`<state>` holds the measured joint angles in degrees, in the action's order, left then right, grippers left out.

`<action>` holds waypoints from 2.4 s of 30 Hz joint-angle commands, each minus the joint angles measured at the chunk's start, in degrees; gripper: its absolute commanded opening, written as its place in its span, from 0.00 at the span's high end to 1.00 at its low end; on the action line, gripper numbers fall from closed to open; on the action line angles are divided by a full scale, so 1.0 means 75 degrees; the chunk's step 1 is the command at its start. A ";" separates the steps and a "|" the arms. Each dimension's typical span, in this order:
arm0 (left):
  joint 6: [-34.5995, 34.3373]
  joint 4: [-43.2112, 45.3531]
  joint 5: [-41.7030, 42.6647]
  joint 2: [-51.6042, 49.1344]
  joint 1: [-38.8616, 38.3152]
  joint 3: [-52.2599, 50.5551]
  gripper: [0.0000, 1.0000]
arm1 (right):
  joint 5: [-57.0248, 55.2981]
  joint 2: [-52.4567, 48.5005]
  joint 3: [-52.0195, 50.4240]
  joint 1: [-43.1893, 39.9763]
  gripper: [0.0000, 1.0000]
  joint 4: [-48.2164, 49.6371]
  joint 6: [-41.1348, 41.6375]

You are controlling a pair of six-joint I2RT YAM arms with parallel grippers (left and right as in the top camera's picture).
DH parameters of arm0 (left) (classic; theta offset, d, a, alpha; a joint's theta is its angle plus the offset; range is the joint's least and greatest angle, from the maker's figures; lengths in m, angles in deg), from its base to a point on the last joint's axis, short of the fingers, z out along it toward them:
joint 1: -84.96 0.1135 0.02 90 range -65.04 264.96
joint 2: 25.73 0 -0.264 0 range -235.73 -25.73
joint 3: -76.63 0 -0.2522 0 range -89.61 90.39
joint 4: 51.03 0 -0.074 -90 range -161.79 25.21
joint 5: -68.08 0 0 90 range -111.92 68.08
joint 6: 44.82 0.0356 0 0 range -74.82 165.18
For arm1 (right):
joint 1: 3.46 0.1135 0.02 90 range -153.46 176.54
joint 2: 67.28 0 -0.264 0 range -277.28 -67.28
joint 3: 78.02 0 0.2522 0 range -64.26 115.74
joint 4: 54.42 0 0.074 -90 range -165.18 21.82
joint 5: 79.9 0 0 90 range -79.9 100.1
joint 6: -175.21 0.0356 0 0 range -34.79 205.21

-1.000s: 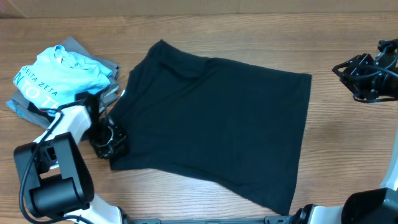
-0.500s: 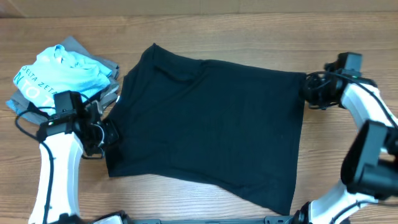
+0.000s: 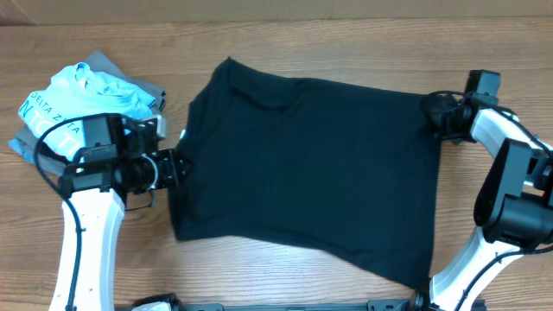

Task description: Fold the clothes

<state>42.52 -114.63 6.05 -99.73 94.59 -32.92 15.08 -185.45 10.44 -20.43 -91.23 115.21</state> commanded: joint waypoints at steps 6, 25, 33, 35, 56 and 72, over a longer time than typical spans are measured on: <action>0.0498 0.0277 -0.0210 0.0082 -0.0909 0.0152 0.62 | 0.0463 -0.0254 0.1501 -0.0551 0.90 -0.0819 -0.1075; 0.0758 0.0682 -0.2218 -0.3523 -0.0624 0.0090 0.96 | 0.3182 0.4097 0.2809 -0.0131 0.81 -0.4989 -0.1606; -0.0784 -0.0020 -0.3759 -0.4412 0.0341 0.0087 0.96 | 0.3095 0.4095 0.2806 0.0201 0.81 -0.5438 -0.1664; -0.1003 -0.0323 -0.3751 -0.4325 0.0863 0.0087 0.96 | 0.2844 0.4074 0.2780 0.0204 0.81 -0.5493 -0.1661; -0.0283 -0.0973 -0.1364 -0.0828 0.0994 0.0976 0.69 | 0.1067 0.1565 -0.1976 0.0833 0.96 -0.2340 0.0300; -0.0213 -0.1072 -0.1320 -0.0711 0.0947 0.1008 0.67 | 0.0210 -0.0478 -0.0912 0.0227 0.96 -0.0064 0.1090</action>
<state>39.46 -122.89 -4.71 -105.74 102.17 -26.28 26.83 -182.50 3.29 -15.67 -89.09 122.73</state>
